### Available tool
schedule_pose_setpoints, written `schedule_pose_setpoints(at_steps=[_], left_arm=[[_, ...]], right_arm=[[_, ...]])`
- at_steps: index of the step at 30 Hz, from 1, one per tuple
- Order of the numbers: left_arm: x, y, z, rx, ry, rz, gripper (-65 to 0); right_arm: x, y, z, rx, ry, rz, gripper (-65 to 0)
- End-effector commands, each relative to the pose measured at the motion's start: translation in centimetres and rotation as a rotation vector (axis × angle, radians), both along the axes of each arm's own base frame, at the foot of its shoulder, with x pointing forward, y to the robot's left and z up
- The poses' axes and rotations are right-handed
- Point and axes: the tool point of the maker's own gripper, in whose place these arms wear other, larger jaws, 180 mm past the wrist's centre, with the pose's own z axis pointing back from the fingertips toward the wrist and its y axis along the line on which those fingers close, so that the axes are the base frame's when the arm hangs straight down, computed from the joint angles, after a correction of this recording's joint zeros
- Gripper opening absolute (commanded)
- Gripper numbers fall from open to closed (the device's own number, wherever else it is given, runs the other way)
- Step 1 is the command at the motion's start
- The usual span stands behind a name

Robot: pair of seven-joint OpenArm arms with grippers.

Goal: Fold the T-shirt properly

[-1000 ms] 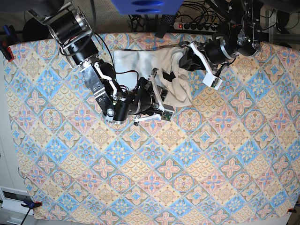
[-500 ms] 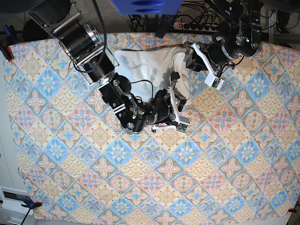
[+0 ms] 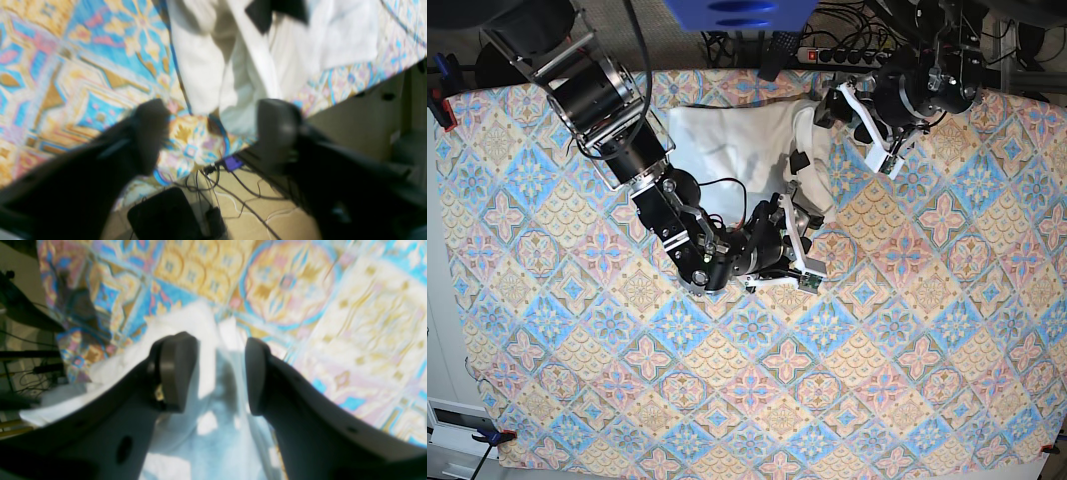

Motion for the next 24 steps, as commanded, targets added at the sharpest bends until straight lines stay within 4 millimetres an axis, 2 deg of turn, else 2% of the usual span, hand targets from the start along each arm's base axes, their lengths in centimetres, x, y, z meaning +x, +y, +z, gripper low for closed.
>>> schedule_pose_setpoints(at_steps=[1, 9, 13, 17, 19, 24], left_arm=[[0.6, 0.2, 0.8, -0.001, -0.034, -0.008, -17.1], [0.6, 0.2, 0.7, -0.001, -0.033, -0.015, -16.6], [0.0, -1.6, 0.5, -0.026, -0.02, -0.062, -16.6], [-0.5, -2.7, 0.3, -0.037, -0.011, -0.095, -16.6], [-0.6, -2.7, 0.0, -0.038, 0.001, -0.091, -16.6], [0.6, -2.0, -1.6, -0.036, 0.03, -0.065, -16.6]], right_arm=[[1.1, 0.9, 1.8, 0.045, -0.037, 0.002, -38.2], [0.9, 0.9, 1.3, 0.039, -0.021, 0.002, -38.0], [0.7, 0.3, 0.0, 0.019, 0.017, -0.015, -38.2], [0.7, -0.1, -0.2, 0.012, 0.02, -0.018, -38.2], [0.7, -0.1, -0.2, 0.013, 0.019, -0.018, -38.2], [0.8, -0.1, -0.1, 0.013, 0.016, -0.018, -38.2]])
